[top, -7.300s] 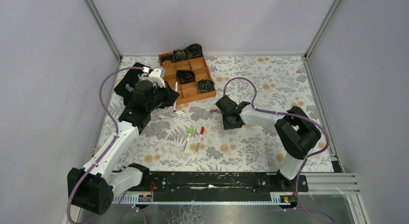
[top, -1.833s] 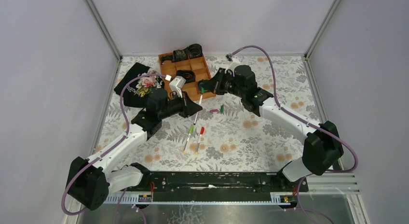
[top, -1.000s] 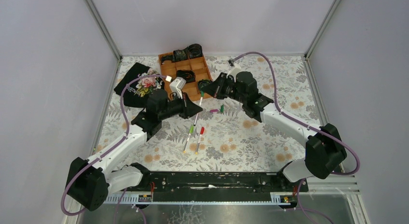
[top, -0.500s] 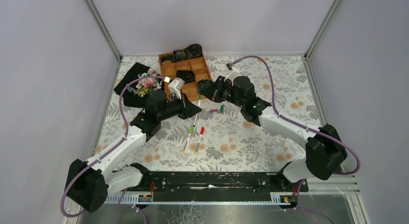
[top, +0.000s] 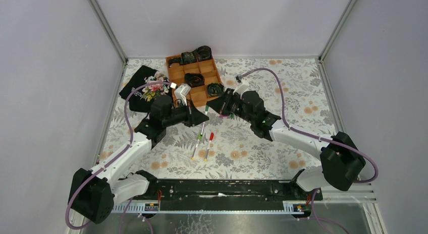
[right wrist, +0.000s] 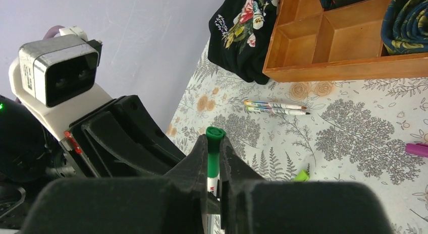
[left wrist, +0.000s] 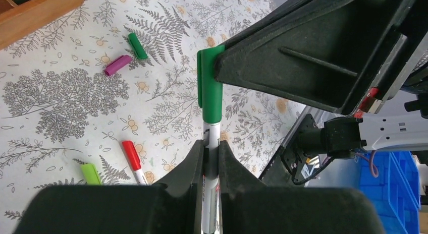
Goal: Insert the pens into the pen caps
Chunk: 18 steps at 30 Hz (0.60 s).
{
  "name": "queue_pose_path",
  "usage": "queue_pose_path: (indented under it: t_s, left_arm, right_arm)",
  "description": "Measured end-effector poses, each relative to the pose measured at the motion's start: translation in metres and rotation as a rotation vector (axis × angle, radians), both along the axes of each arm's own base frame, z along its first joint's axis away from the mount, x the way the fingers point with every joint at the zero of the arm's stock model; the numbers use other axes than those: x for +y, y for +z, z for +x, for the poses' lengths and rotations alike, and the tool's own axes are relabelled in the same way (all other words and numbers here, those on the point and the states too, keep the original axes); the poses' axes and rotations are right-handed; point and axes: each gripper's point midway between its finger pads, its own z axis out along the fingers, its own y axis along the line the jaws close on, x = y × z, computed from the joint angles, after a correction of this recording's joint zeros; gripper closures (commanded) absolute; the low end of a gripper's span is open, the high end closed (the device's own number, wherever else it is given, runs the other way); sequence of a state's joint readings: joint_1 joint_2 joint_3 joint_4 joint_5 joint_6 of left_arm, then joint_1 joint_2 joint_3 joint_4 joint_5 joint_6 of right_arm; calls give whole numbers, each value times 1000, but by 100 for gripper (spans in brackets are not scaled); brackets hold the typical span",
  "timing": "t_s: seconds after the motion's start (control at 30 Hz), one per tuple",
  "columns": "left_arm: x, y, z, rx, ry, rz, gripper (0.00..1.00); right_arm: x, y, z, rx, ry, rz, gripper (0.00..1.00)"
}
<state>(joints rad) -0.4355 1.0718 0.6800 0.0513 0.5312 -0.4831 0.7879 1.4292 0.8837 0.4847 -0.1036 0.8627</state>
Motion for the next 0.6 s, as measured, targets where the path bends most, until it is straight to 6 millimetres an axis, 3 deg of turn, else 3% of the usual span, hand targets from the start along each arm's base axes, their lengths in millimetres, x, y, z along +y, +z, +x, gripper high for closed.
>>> queue_pose_path:
  t_s: [0.07,0.1,0.23,0.43,0.6]
  left_arm:
    - [-1,-1,-2,5,-11,-3,100]
    - [-1,2,0,-11,-9,-9,100]
    - [0,20,8,-88,3,-44,100]
    - [-3,38,5,-153,-30,-82,100]
    - [-7,48,-1,-190,-75,-110,100]
  right_arm:
    - [-2,0,-2,1,-4,-2,50]
    - [-2,-2,-7,13,12,-8,43]
    - [-1,-4,-34,38,105,-45,27]
    - [-33,21,-8,4,95,-16,21]
    - [-30,53,-5,-59,160,21,29]
